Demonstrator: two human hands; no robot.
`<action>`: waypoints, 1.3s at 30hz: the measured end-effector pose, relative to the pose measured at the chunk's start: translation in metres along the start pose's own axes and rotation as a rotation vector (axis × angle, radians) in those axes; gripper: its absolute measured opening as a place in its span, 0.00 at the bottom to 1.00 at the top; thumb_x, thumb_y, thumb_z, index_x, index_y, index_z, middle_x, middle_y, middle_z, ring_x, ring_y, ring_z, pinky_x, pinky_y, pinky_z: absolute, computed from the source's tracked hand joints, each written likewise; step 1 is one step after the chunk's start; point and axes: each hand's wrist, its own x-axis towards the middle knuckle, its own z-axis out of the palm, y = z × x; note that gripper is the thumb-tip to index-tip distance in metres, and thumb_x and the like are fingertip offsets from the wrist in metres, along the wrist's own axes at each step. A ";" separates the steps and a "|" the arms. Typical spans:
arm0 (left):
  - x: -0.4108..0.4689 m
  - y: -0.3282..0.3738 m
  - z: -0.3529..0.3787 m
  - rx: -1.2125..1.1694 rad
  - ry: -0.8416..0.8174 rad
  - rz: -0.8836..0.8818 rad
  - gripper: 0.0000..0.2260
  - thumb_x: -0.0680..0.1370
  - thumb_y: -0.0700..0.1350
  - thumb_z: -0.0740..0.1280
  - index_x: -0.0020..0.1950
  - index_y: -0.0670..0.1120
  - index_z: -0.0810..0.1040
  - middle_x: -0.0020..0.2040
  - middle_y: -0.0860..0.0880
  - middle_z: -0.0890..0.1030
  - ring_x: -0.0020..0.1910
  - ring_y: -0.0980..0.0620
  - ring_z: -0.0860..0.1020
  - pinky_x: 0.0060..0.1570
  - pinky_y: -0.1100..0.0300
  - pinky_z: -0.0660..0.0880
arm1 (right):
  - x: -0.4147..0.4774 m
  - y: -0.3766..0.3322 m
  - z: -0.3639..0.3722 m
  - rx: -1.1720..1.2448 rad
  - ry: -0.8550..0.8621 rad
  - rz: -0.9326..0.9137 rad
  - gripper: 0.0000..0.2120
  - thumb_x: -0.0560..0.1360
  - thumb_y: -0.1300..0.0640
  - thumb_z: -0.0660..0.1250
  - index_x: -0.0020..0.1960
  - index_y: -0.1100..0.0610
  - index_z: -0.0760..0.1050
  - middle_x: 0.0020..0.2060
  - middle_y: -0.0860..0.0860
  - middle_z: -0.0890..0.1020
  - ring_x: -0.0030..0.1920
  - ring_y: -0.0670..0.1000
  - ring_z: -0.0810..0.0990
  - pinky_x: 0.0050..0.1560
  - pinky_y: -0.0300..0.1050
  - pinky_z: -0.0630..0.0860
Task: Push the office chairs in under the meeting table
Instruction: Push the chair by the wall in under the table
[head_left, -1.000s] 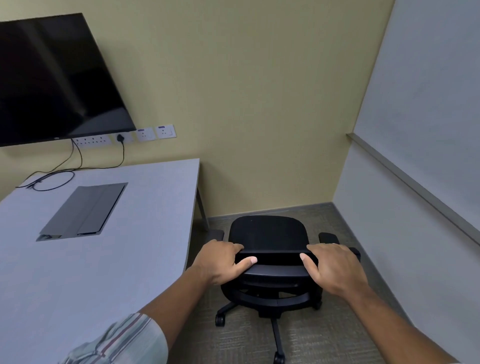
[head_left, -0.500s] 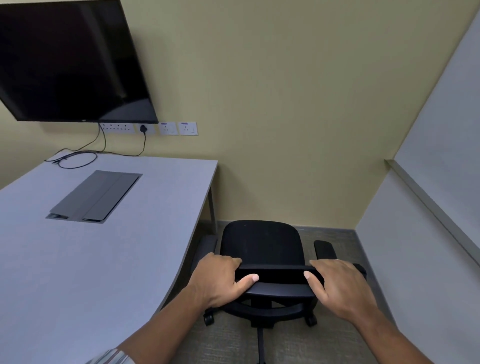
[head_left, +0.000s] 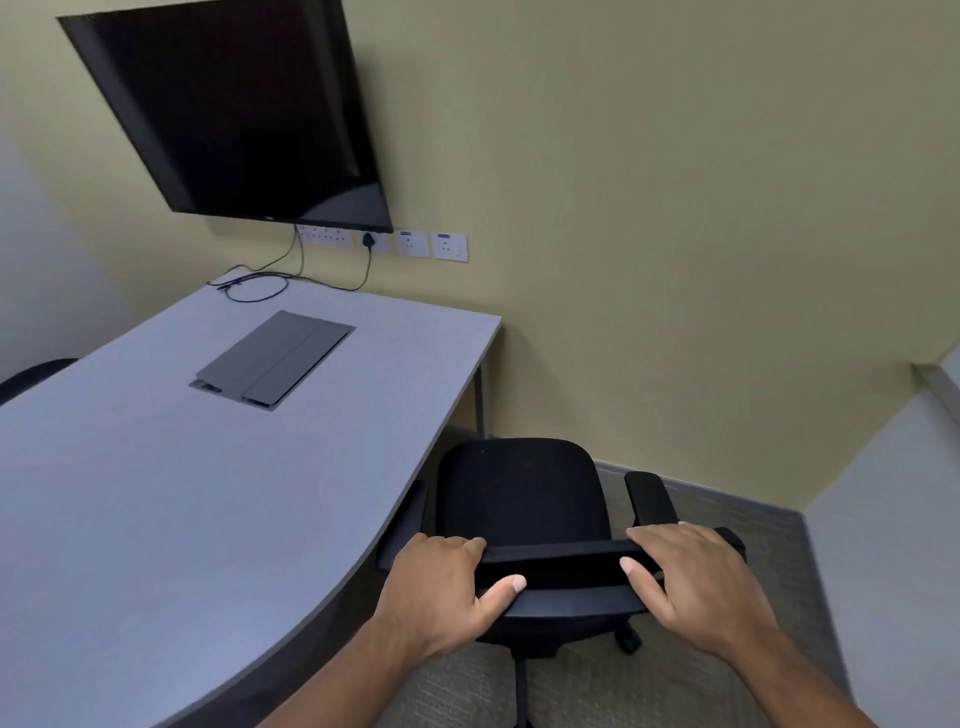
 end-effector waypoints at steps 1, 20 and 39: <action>-0.002 0.004 0.000 0.004 0.005 -0.024 0.36 0.81 0.79 0.43 0.48 0.53 0.78 0.37 0.55 0.77 0.38 0.54 0.76 0.53 0.54 0.74 | 0.006 0.005 0.000 0.009 0.001 -0.032 0.27 0.81 0.37 0.58 0.61 0.54 0.87 0.54 0.47 0.90 0.55 0.53 0.88 0.61 0.58 0.83; 0.020 0.091 -0.003 0.021 0.086 -0.508 0.32 0.81 0.77 0.48 0.44 0.53 0.76 0.37 0.54 0.78 0.38 0.54 0.76 0.44 0.54 0.72 | 0.145 0.082 0.016 0.057 -0.221 -0.463 0.34 0.83 0.28 0.50 0.71 0.49 0.80 0.63 0.44 0.86 0.65 0.49 0.82 0.68 0.50 0.73; 0.112 0.115 0.014 0.050 0.098 -0.746 0.35 0.78 0.79 0.39 0.41 0.52 0.70 0.36 0.54 0.74 0.37 0.51 0.75 0.43 0.51 0.74 | 0.295 0.116 0.048 0.064 -0.210 -0.679 0.31 0.82 0.30 0.50 0.64 0.47 0.84 0.41 0.38 0.82 0.43 0.43 0.77 0.51 0.47 0.68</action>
